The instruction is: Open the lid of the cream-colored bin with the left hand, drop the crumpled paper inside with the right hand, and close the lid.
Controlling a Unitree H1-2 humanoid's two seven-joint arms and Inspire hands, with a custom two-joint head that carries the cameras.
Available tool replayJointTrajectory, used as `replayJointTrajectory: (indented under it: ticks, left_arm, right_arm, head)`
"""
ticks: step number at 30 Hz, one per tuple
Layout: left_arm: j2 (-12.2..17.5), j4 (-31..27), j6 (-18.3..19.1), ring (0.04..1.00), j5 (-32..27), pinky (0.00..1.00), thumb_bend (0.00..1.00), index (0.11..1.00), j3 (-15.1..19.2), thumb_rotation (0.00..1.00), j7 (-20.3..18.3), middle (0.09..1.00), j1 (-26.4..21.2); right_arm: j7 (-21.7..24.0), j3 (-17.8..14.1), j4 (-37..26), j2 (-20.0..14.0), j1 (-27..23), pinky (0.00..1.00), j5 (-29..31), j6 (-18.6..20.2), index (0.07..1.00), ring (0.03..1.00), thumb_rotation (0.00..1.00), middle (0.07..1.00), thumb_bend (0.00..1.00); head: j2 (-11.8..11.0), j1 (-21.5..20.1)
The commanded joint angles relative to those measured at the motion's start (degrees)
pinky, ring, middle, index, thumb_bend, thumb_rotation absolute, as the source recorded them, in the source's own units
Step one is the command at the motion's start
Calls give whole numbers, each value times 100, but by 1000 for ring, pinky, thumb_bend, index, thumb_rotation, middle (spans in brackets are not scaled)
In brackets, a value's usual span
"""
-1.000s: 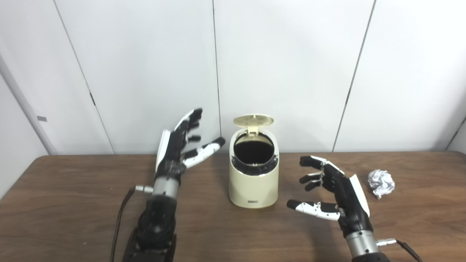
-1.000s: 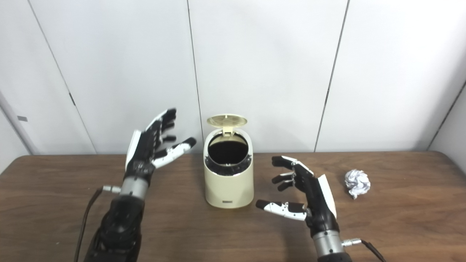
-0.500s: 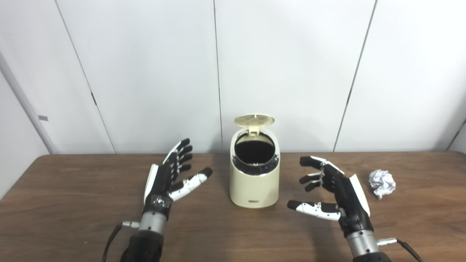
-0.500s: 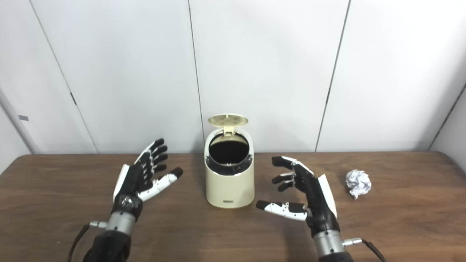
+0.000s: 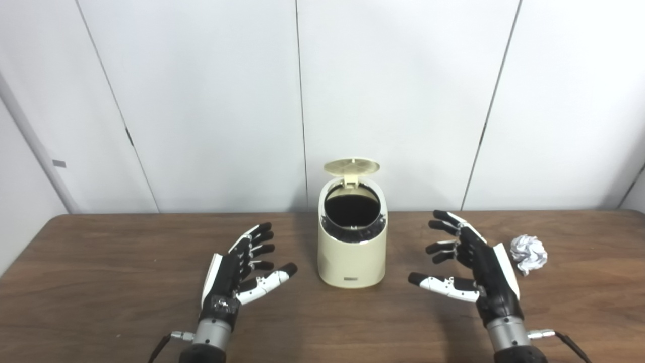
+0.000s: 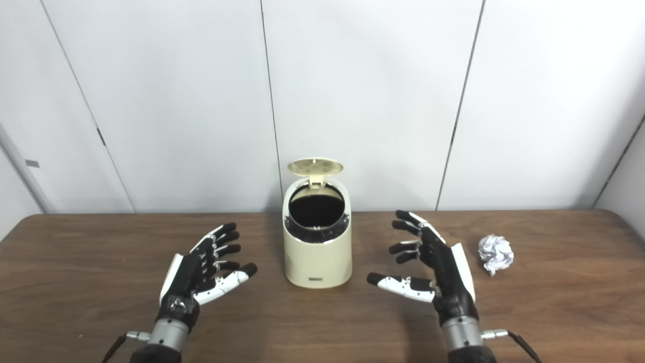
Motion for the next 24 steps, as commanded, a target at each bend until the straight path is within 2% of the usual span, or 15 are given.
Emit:
replayJointTrajectory:
  ticks: [1,2,3,4,8,11,14,19,24]
  left_arm:
    - [32,-43,-253,799,-50,670,805,881,8,187,6,842,-158]
    - [43,-2,-272,799,-68,670,804,881,19,186,-3,842,-173]
    - [54,40,-289,805,-82,674,798,885,30,184,-9,847,-189]
    - [63,74,-303,808,-88,676,797,886,38,183,-12,849,-203]
    - [101,182,-347,809,-58,679,794,881,55,176,8,847,-242]
    - [141,260,-393,799,-52,667,789,875,66,163,7,839,-273]
    - [198,324,-431,801,-21,670,779,875,77,157,7,840,-306]
    - [237,356,-417,812,-79,701,751,879,121,117,-14,849,-343]
    - [284,304,-357,818,-66,704,730,884,132,101,-16,857,-351]
  right_arm:
    - [169,-12,-243,-331,-320,505,-89,169,819,605,22,802,708]
    - [417,109,-432,-586,-379,505,-391,610,818,606,23,803,710]
    - [675,252,-598,-855,-442,511,-691,991,844,653,116,839,720]
    - [846,361,-709,-1038,-485,520,-893,1255,855,679,165,861,732]
    - [1485,659,-912,-1798,-768,561,-1288,1833,848,731,169,885,789]
    - [1660,727,-735,-2206,-1041,630,-1529,1928,824,760,137,862,832]
    - [1711,760,-326,-2567,-1325,655,-1713,1774,806,780,100,859,830]
    - [1753,894,127,-2959,-1731,702,-2060,1633,763,823,50,857,825]
    - [2283,1180,221,-3277,-2221,675,-2558,2163,773,799,57,839,822]
  head:
    - [8,2]
    - [-19,-160]
    - [-30,-227]
    - [-37,-270]
    - [-117,-564]
    - [-183,-811]
    - [-254,-1053]
    - [-331,-1348]
    - [-367,-1505]
